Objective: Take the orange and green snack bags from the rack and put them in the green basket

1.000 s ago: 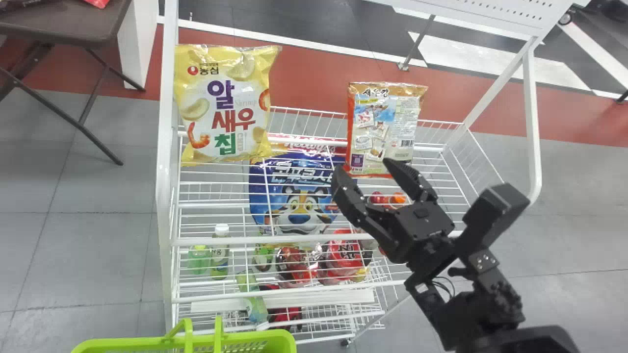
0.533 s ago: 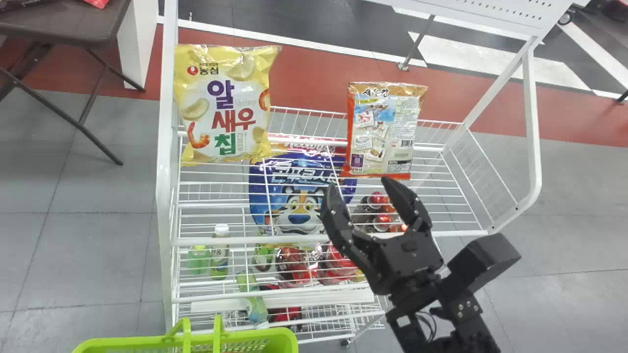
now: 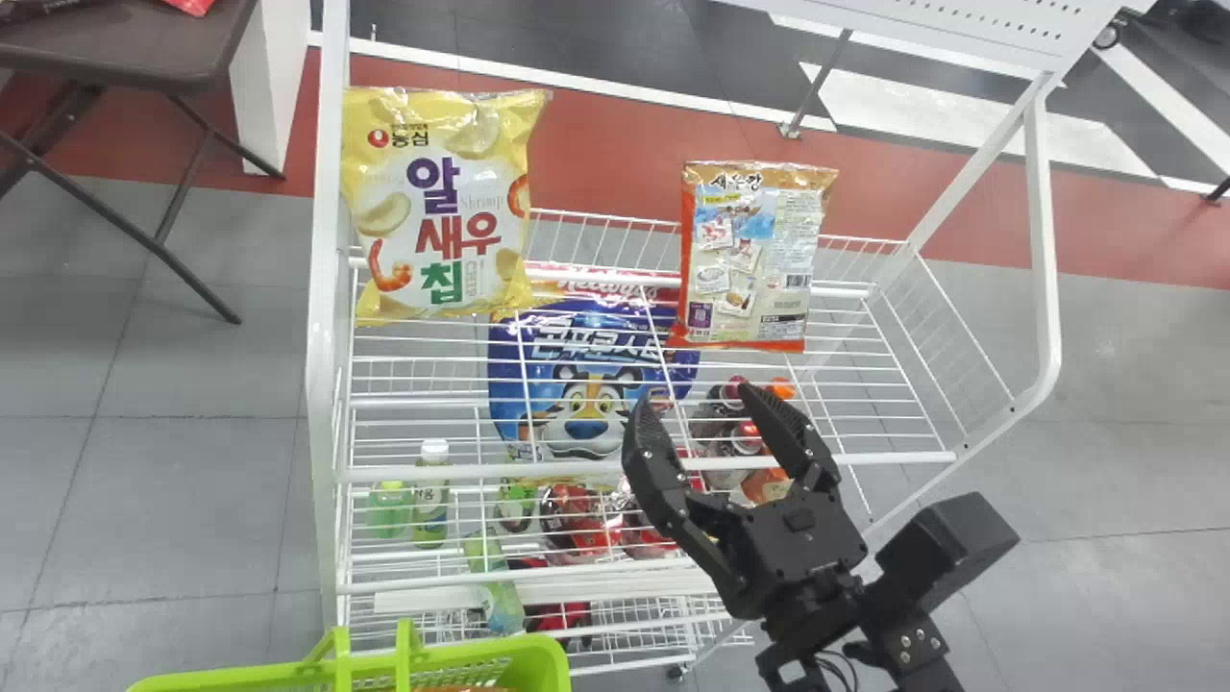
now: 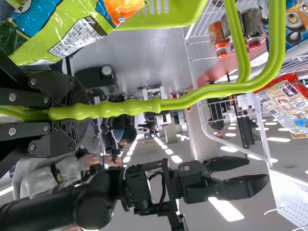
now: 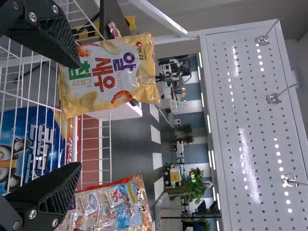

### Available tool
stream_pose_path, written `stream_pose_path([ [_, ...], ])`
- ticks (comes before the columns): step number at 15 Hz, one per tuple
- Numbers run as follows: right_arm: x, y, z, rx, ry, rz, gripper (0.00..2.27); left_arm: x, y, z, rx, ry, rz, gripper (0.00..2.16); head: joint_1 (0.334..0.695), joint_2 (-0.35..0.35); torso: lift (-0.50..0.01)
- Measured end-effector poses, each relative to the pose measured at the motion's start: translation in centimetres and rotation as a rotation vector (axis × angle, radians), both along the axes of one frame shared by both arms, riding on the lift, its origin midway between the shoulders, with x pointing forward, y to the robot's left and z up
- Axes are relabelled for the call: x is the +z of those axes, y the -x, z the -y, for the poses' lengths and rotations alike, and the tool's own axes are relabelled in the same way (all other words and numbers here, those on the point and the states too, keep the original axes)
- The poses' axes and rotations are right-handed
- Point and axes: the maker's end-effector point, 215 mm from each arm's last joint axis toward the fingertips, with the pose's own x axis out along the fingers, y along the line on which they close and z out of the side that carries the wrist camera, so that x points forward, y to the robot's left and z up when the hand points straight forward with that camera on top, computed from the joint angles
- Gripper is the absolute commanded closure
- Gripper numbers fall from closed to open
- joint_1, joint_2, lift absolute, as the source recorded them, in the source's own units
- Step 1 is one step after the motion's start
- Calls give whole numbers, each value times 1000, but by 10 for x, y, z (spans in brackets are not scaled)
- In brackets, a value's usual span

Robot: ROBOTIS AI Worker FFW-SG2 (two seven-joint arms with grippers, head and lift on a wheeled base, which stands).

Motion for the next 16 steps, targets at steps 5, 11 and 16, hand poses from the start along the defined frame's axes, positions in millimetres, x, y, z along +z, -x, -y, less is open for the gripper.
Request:
stream_pose_path([
  [5, 6, 3, -3, 5, -2, 14, 87, 2, 1, 0, 3, 5, -2, 2148, 695, -350, 0],
  [11, 11, 4, -3, 7, -1, 22, 87, 1, 3, -2, 7, 3, -6, 2148, 695, -350, 0],
  [16, 10, 4, -4, 7, -1, 20, 90, 1, 3, -1, 11, 6, -7, 2148, 695, -350, 0],
])
